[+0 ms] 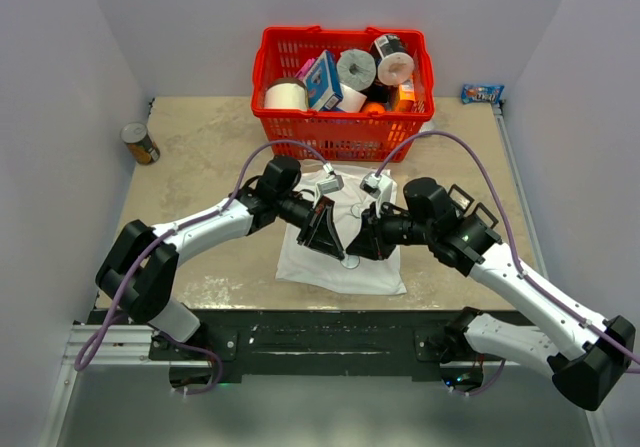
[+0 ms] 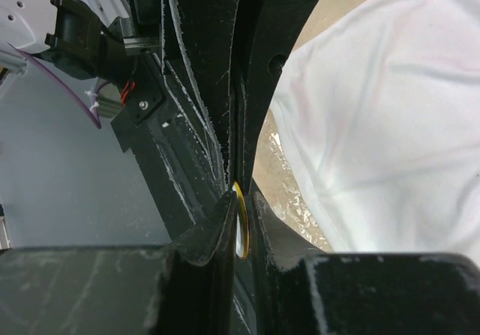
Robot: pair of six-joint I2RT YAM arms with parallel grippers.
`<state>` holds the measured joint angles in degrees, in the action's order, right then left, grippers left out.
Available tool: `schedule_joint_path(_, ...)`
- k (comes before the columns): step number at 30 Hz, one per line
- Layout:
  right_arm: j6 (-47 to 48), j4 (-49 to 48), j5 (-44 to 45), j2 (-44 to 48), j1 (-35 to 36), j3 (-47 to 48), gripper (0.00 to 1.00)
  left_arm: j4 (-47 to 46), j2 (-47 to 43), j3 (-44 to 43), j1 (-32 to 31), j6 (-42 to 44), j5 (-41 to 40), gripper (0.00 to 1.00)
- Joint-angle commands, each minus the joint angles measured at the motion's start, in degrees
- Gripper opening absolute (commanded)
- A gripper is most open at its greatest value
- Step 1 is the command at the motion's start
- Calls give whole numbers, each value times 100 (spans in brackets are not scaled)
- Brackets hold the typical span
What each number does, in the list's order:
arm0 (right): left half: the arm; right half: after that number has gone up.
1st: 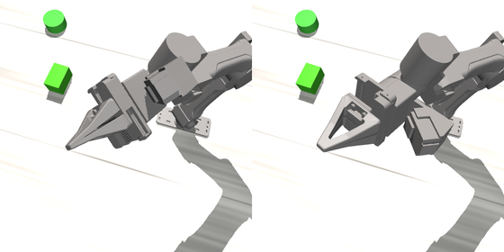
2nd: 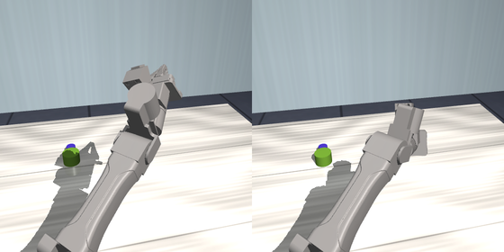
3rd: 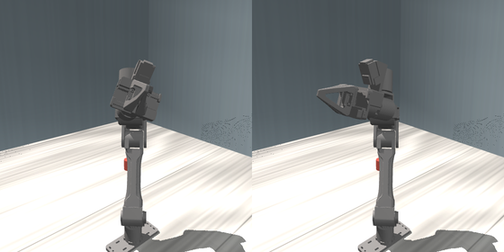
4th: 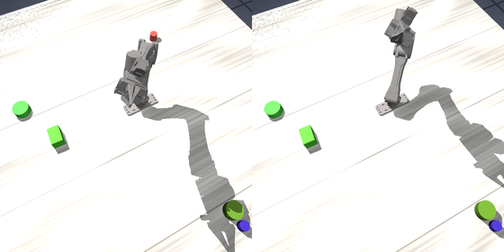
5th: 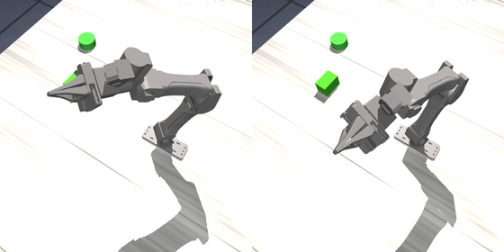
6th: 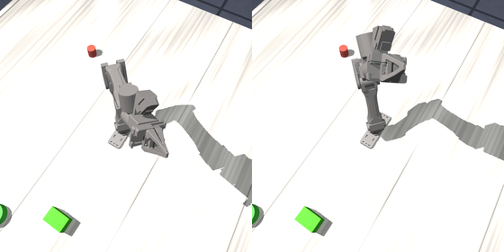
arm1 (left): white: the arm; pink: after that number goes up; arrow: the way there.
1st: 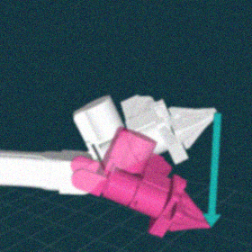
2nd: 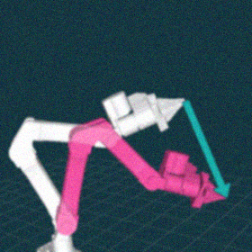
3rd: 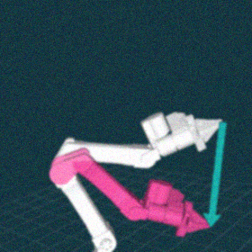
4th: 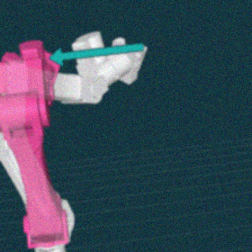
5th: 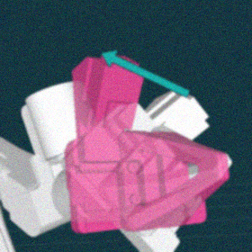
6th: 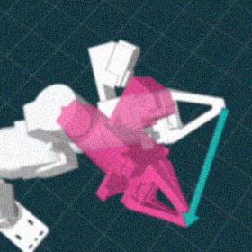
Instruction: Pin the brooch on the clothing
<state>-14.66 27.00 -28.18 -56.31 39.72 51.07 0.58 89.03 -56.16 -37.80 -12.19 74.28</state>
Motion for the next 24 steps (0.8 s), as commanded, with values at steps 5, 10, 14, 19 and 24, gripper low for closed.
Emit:
schedule_joint_path(5,104,-239,-187,-11,-9,-71,0,-67,-220,-290,9,164,-10,0)
schedule_joint_path(10,-125,-555,207,68,-9,-220,0,-128,-500,-264,264,111,-308,62)
schedule_joint_path(14,-878,-1939,813,226,-9,-693,0,-899,-948,43,781,-432,-992,78)
schedule_joint_path(19,-1680,-3542,1560,367,0,-1134,0,-1917,-1765,761,880,-1302,-2601,81)
schedule_joint_path(24,-2190,-4949,2194,402,9,-1362,0,-4428,-2679,2142,801,-3241,-4271,81)
